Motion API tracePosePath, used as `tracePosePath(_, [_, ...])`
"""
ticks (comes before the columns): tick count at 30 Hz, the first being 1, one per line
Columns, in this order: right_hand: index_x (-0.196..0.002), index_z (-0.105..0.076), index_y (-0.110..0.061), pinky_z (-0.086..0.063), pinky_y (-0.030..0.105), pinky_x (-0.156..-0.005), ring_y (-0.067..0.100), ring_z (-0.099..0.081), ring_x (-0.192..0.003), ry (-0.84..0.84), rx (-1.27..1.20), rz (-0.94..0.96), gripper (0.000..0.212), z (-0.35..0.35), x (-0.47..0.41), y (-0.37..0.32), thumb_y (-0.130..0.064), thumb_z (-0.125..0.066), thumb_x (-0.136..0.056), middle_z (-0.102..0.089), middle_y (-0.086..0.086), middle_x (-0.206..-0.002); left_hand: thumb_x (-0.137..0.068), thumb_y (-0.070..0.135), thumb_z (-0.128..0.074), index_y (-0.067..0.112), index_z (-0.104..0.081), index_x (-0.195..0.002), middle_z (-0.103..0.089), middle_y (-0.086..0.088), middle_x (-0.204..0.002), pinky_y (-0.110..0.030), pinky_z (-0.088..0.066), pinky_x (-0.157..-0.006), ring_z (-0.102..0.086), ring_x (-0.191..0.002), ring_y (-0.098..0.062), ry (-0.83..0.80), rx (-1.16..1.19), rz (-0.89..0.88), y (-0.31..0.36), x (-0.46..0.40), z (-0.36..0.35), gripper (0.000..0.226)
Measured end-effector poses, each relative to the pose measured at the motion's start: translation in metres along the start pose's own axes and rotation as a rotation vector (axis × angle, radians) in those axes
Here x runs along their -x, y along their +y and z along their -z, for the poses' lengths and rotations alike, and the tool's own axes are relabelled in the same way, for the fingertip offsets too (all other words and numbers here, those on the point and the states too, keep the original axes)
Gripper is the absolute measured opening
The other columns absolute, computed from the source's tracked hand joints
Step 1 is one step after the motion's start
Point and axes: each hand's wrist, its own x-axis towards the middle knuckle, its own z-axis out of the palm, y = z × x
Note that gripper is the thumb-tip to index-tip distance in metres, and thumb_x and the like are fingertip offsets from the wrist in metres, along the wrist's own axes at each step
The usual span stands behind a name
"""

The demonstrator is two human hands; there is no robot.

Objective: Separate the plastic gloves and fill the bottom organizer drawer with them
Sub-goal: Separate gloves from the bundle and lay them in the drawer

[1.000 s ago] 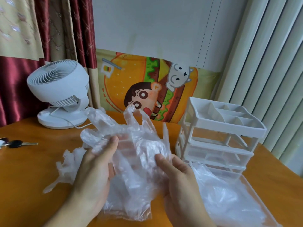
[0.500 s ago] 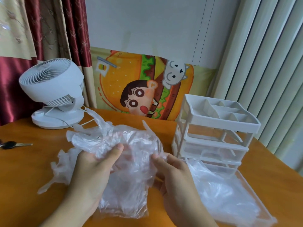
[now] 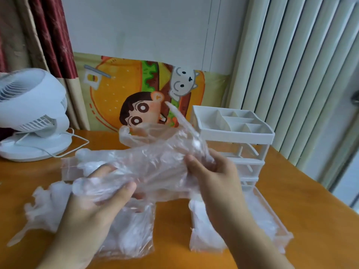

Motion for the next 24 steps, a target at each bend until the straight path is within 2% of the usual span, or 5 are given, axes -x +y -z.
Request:
tracePosePath(5, [-0.114, -0.074, -0.002, -0.061, 0.055, -0.082, 0.038, -0.075, -0.089, 0.077, 0.044, -0.168, 0.021, 0.113, -0.029, -0.008, -0.011, -0.075, -0.096, -0.077, 0.024, -0.098, -0.065, 0.048, -0.092, 0.019, -0.073, -0.113, -0.072, -0.024, -0.092, -0.039, -0.058, -0.057, -0.067, -0.071, -0.041, 0.066, -0.024, -0.242, 0.030, 0.005, -0.015, 0.059])
tracePosePath(9, [-0.092, -0.073, 0.001, -0.047, 0.039, -0.065, 0.023, -0.059, -0.066, 0.000, 0.483, -0.228, 0.015, 0.165, -0.031, 0.020, -0.013, -0.073, -0.099, -0.067, 0.013, -0.071, -0.060, 0.031, -0.074, 0.038, -0.076, -0.091, -0.070, 0.002, -0.077, -0.017, -0.051, -0.063, -0.061, -0.066, -0.018, 0.055, -0.277, -0.366, 0.027, -0.020, -0.043, 0.032])
tracePosePath(13, [-0.071, -0.069, -0.015, -0.039, 0.022, -0.049, 0.005, -0.049, -0.049, -0.122, 0.808, -0.148, 0.028, 0.165, -0.027, 0.029, -0.014, -0.066, -0.099, -0.071, -0.006, -0.064, -0.092, 0.021, -0.063, 0.038, -0.067, -0.099, -0.059, 0.019, -0.099, -0.010, -0.046, -0.076, -0.062, -0.088, -0.007, -0.156, -0.803, -0.688, 0.044, -0.025, -0.123, 0.019])
tracePosePath(18, [-0.073, -0.053, -0.002, -0.040, 0.036, -0.050, 0.021, -0.057, -0.058, -0.164, 1.041, -0.106, 0.019, 0.167, -0.029, 0.043, -0.009, -0.056, -0.091, -0.072, 0.008, -0.073, -0.105, 0.032, -0.049, 0.038, -0.051, -0.136, -0.044, 0.020, -0.132, -0.037, -0.049, -0.098, -0.054, -0.116, -0.008, -0.383, -1.191, -0.229, 0.008, -0.066, -0.179, 0.031])
tracePosePath(24, [-0.066, -0.049, -0.017, -0.042, 0.031, -0.052, 0.018, -0.050, -0.060, -0.115, 1.170, -0.076, 0.031, 0.174, -0.030, 0.048, -0.009, -0.060, -0.094, -0.056, -0.005, -0.066, -0.092, 0.063, -0.057, 0.037, -0.023, -0.156, -0.041, 0.008, -0.150, -0.035, -0.050, -0.101, -0.051, -0.123, -0.021, -0.582, -1.408, 0.228, -0.023, -0.081, -0.183, 0.077])
